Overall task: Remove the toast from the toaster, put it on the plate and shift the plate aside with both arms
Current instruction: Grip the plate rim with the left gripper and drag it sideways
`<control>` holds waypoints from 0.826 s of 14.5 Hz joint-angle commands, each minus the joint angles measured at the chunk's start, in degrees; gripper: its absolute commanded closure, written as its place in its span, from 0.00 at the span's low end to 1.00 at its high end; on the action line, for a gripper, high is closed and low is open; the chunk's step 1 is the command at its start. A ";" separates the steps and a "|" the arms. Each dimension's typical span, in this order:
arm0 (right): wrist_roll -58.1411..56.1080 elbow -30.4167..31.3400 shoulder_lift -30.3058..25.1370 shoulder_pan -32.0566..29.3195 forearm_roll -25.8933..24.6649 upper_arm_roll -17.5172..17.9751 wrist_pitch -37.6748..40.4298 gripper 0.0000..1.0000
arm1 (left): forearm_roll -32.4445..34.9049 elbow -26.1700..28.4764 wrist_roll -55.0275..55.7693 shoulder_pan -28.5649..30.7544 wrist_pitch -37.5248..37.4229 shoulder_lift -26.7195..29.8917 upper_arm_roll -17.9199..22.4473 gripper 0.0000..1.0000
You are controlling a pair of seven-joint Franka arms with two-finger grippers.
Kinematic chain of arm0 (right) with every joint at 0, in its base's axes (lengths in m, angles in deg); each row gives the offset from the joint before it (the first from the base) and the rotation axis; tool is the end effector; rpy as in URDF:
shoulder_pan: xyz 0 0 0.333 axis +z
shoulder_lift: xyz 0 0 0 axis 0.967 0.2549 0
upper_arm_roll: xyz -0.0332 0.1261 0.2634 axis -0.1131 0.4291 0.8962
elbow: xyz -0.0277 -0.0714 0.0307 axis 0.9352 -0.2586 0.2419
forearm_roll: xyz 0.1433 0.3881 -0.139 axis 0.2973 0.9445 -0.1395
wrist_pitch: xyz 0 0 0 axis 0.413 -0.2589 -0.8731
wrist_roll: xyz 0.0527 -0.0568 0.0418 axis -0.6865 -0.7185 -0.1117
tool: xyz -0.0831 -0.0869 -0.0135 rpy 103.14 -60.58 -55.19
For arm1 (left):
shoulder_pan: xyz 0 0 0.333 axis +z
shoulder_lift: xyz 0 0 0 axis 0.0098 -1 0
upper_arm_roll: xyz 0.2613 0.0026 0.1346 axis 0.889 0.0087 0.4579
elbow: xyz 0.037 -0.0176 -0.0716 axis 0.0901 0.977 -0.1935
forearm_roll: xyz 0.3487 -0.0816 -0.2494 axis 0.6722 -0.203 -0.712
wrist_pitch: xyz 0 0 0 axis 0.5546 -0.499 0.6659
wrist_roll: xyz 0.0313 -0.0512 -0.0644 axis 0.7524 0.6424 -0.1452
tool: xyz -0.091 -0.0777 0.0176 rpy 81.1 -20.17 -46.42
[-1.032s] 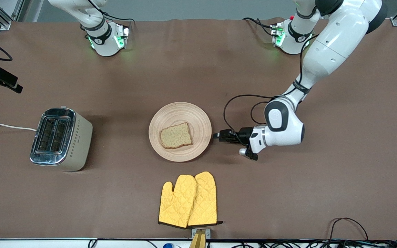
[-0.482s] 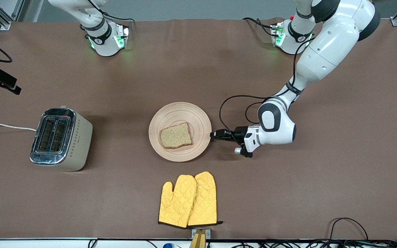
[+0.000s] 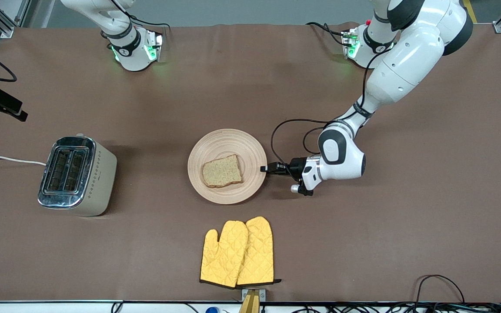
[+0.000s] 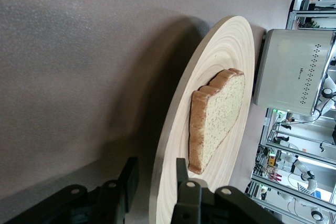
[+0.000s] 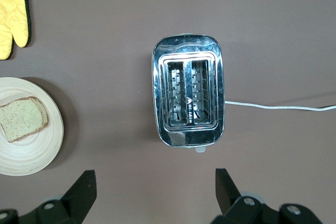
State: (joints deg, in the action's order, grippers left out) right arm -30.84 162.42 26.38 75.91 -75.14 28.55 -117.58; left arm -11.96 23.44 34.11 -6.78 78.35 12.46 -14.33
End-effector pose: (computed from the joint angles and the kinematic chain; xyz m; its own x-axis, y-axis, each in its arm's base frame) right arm 0.5948 -0.0377 0.6142 0.9950 -0.0981 0.0165 -0.0979 -0.9951 -0.0154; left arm 0.5647 -0.3735 0.0674 0.9895 -0.0641 -0.1297 0.0776 -0.5213 0.8498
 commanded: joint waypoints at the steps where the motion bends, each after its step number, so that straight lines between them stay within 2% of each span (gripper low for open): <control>1: 0.07 2.15 -2.15 -0.59 -0.41 0.53 -0.53 0.00 | -1.27 -0.84 -0.90 -0.28 0.97 -0.60 -0.35 0.83; 5: 0.16 2.15 -2.15 -0.68 -0.06 0.62 -0.45 0.00 | -1.10 -1.46 -1.26 -0.54 2.73 0.01 -0.43 0.97; 10: 0.07 2.07 -2.15 -0.50 -0.06 0.70 -0.01 0.00 | -0.31 -1.55 -0.90 2.52 2.11 4.66 -0.52 1.00; 12: 0.07 2.07 -2.15 -0.50 -0.06 0.79 0.08 0.00 | -0.13 -1.20 -0.90 5.07 -0.86 7.47 -0.43 1.00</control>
State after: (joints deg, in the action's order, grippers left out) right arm -30.84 162.43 26.28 75.91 -75.11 28.68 -117.35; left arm -12.05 20.90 32.71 -4.39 80.89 15.43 -14.51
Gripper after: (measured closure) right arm 0.000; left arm 0.912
